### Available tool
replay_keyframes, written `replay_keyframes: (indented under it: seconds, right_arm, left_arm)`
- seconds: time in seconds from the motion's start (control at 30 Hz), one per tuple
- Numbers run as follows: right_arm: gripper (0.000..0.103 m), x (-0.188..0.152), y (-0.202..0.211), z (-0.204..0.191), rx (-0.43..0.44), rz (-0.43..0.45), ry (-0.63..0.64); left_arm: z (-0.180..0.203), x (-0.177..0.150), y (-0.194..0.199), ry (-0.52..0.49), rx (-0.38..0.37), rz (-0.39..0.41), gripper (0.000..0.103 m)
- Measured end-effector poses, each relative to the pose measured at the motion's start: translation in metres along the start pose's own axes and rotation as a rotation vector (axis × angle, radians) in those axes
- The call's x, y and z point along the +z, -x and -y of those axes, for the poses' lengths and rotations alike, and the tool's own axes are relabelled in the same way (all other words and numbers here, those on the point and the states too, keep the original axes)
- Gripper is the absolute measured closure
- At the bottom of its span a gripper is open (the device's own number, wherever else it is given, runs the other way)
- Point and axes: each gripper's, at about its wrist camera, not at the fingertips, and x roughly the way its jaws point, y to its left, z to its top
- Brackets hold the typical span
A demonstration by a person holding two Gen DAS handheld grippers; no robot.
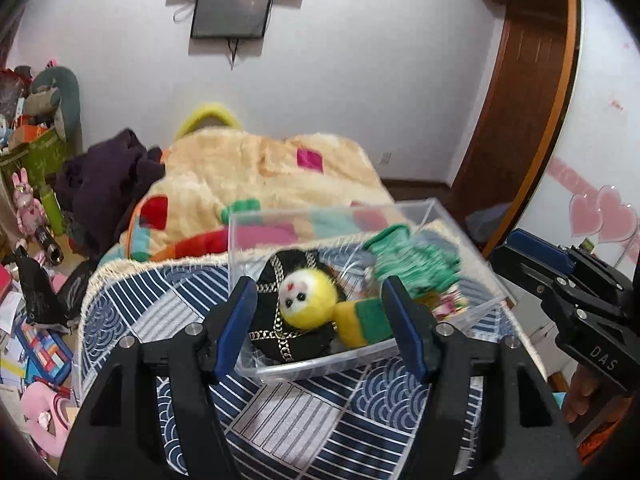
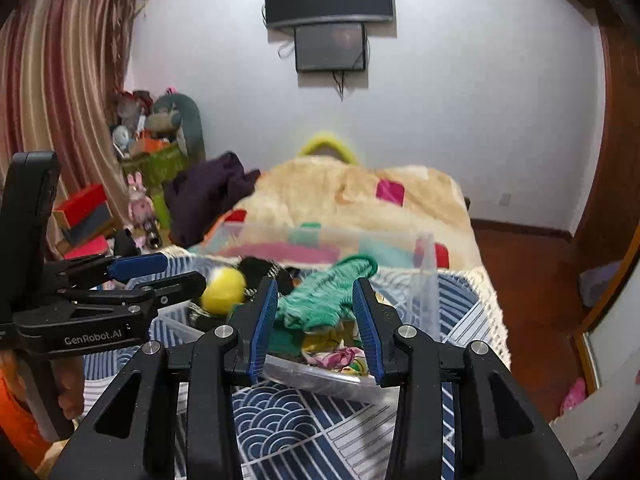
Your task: Organize soft objects
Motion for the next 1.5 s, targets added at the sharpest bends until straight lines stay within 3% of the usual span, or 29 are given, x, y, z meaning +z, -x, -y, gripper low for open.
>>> replay_keyframes:
  seconds: [0.2,0.27,0.33,0.53,0.67,0.9,1.5]
  right_arm:
    - [0.067,0.010,0.040,-0.007,0.021,0.099,-0.001]
    - [0.061,0.012,0.050,-0.009,0.027,0.124,-0.005]
    - [0.042,0.013,0.060,-0.013,0.016,0.157,-0.003]
    - [0.022,0.013,0.082,-0.022,0.000,0.232,0.012]
    - [0.020,0.013,0.091,-0.028,-0.004,0.259,0.026]
    - [0.005,0.009,0.102,-0.036,-0.011,0.300,0.032]
    - [0.003,0.000,0.109,-0.039,-0.005,0.319,0.019]
  left_arm:
    - [0.012,0.004,0.058,-0.038,0.013,0.146,0.034]
    - [0.015,0.003,0.074,-0.046,0.013,0.183,0.030]
    - [0.018,0.002,0.086,-0.058,0.015,0.211,0.029]
    - [0.032,-0.006,0.120,-0.110,0.040,0.304,0.012]
    - [0.038,-0.011,0.133,-0.133,0.059,0.346,0.005]
    - [0.041,-0.014,0.145,-0.137,0.061,0.376,0.001]
    - [0.041,-0.017,0.144,-0.121,0.060,0.372,0.000]
